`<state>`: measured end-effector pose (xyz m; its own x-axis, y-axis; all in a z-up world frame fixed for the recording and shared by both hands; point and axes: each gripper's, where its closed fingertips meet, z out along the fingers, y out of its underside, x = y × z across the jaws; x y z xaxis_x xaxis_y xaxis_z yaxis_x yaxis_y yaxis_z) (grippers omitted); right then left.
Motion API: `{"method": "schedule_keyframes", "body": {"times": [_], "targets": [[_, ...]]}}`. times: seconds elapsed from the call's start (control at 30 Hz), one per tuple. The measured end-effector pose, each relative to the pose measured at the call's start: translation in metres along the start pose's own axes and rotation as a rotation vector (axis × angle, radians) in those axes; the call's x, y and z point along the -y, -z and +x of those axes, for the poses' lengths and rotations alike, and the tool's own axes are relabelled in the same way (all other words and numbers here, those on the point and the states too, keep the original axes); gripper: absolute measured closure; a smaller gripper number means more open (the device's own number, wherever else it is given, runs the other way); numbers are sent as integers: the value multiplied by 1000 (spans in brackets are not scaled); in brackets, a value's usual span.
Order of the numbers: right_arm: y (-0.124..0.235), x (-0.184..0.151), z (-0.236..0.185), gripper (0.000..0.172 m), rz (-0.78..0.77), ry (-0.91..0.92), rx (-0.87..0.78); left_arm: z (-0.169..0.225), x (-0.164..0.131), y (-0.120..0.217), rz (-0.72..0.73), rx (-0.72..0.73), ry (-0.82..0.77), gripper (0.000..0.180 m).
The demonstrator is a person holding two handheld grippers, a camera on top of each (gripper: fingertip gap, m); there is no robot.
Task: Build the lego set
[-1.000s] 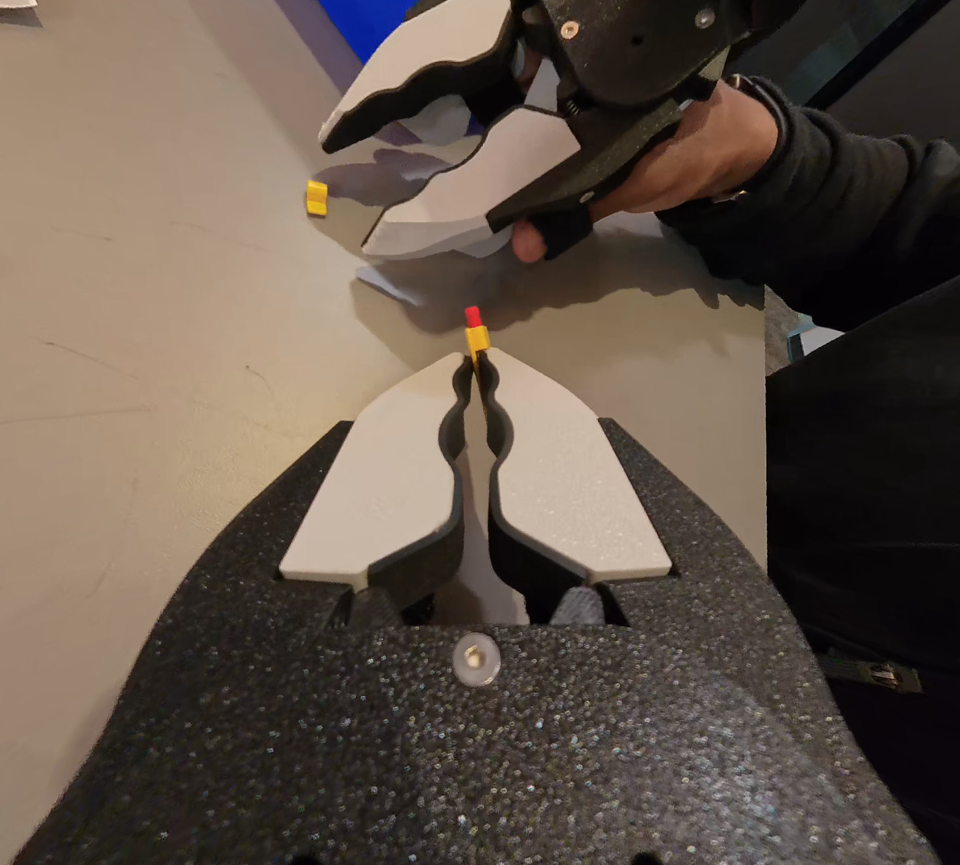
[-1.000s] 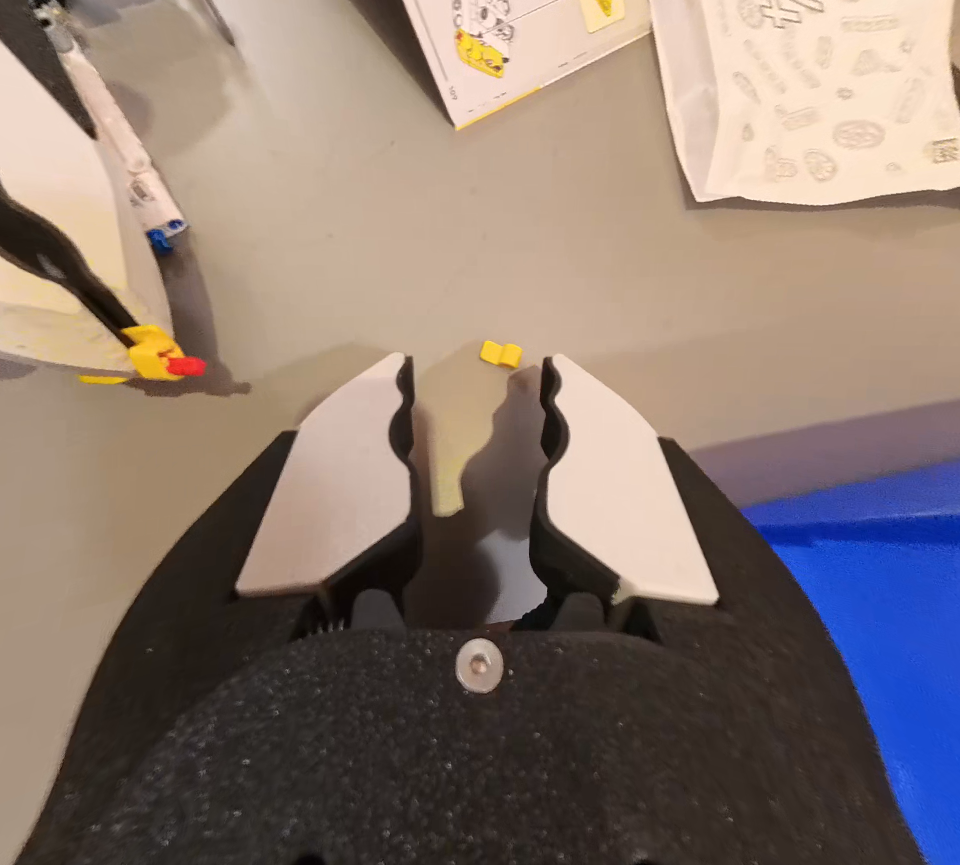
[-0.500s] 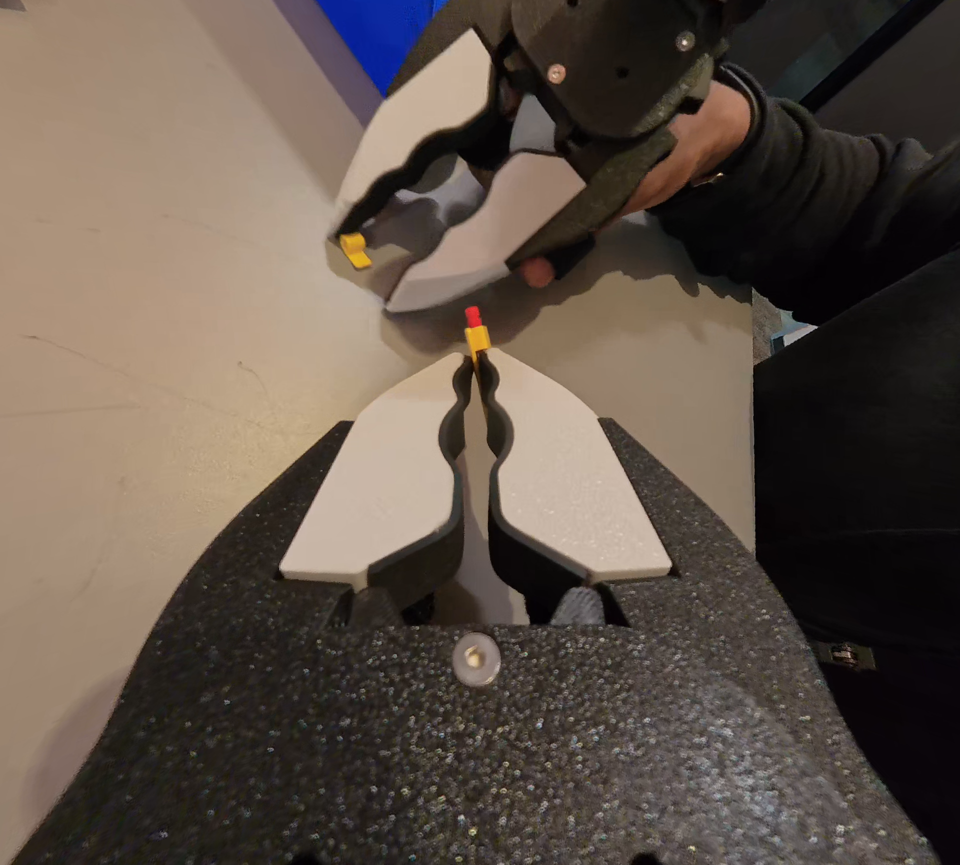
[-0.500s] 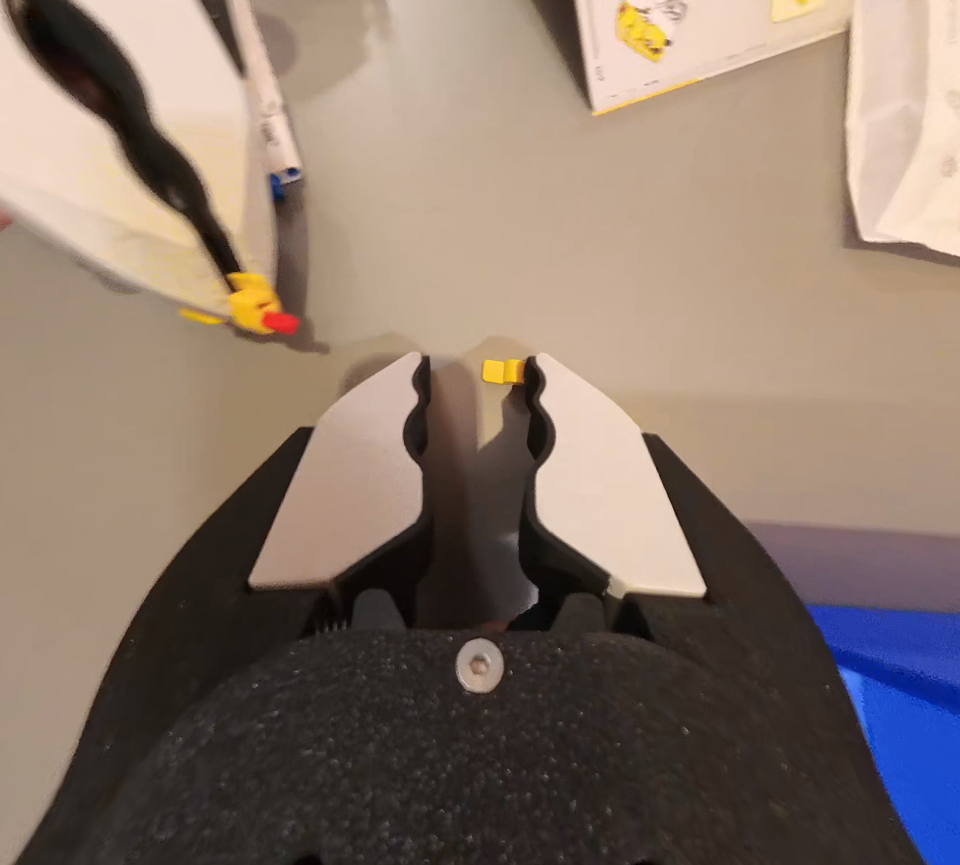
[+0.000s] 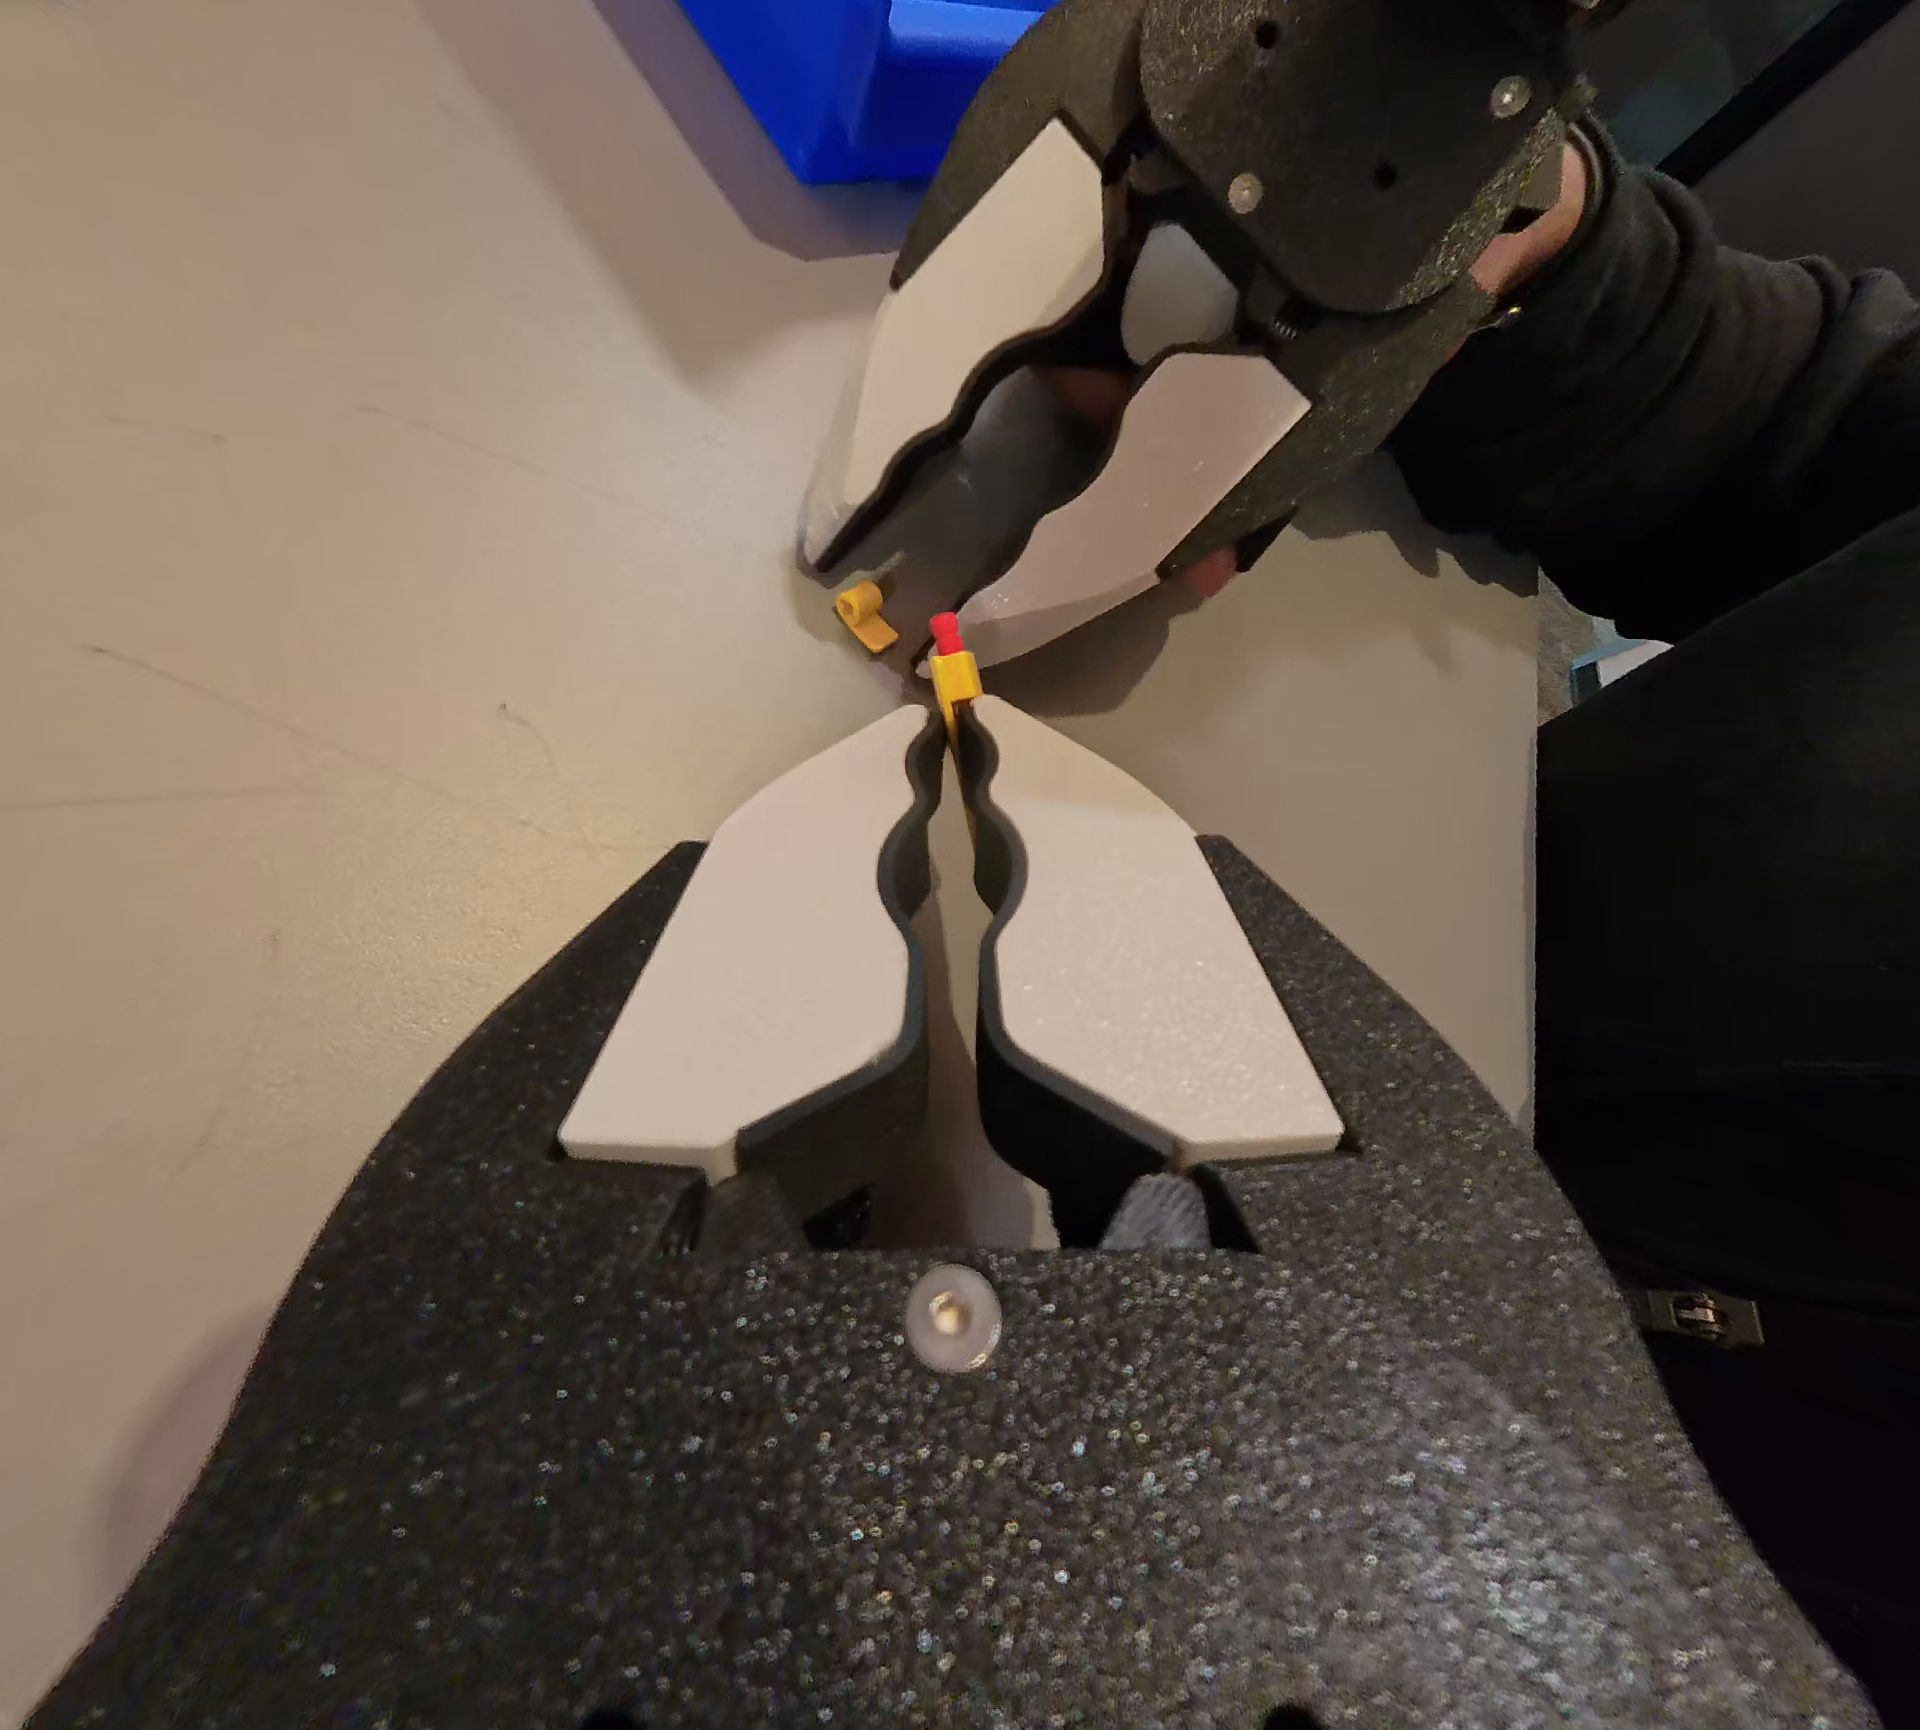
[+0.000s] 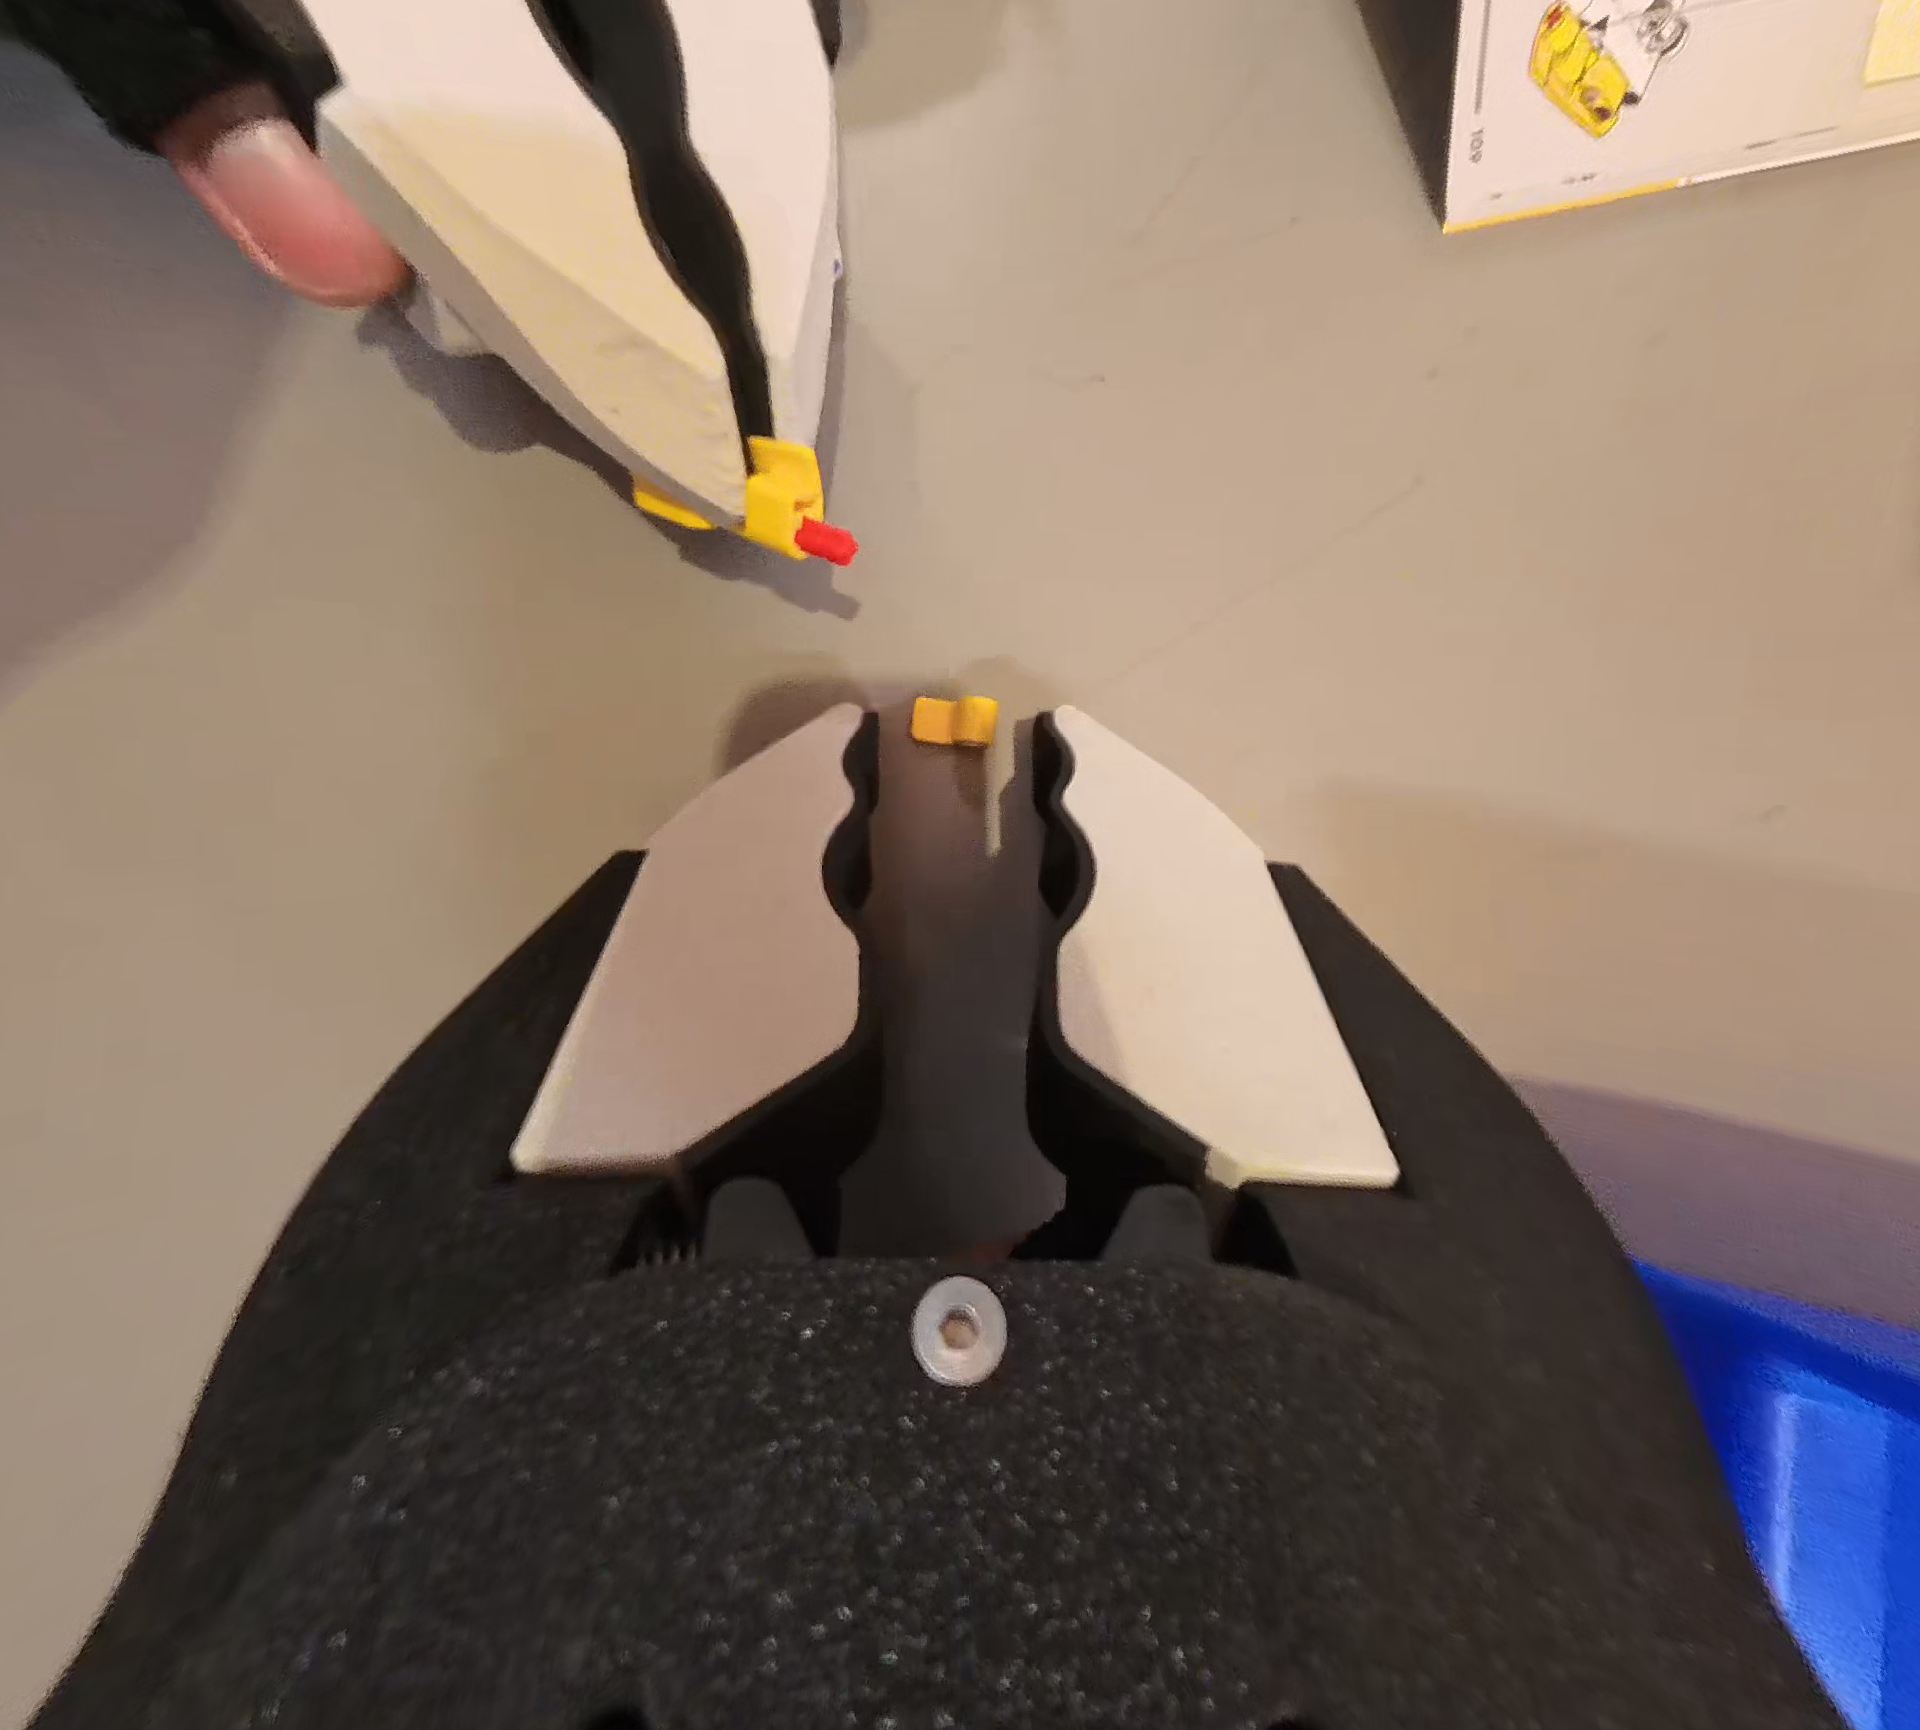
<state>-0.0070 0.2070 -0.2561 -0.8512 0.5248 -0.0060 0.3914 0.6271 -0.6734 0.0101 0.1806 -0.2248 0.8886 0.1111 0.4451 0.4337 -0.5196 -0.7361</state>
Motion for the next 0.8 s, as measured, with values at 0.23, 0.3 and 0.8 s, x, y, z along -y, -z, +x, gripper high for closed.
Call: {"method": "schedule_keyframes", "body": {"times": [0.23,0.3,0.8], "targets": [[8,-7,28,150,-39,53,-173,-1,-1,0,-4,6,-4,178],[9,-7,30,146,-44,57,-192,-1,-1,0,-5,7,-4,178],[11,-3,52,149,-23,127,-358,-1,0,-1,-2,9,-6,178]]}}
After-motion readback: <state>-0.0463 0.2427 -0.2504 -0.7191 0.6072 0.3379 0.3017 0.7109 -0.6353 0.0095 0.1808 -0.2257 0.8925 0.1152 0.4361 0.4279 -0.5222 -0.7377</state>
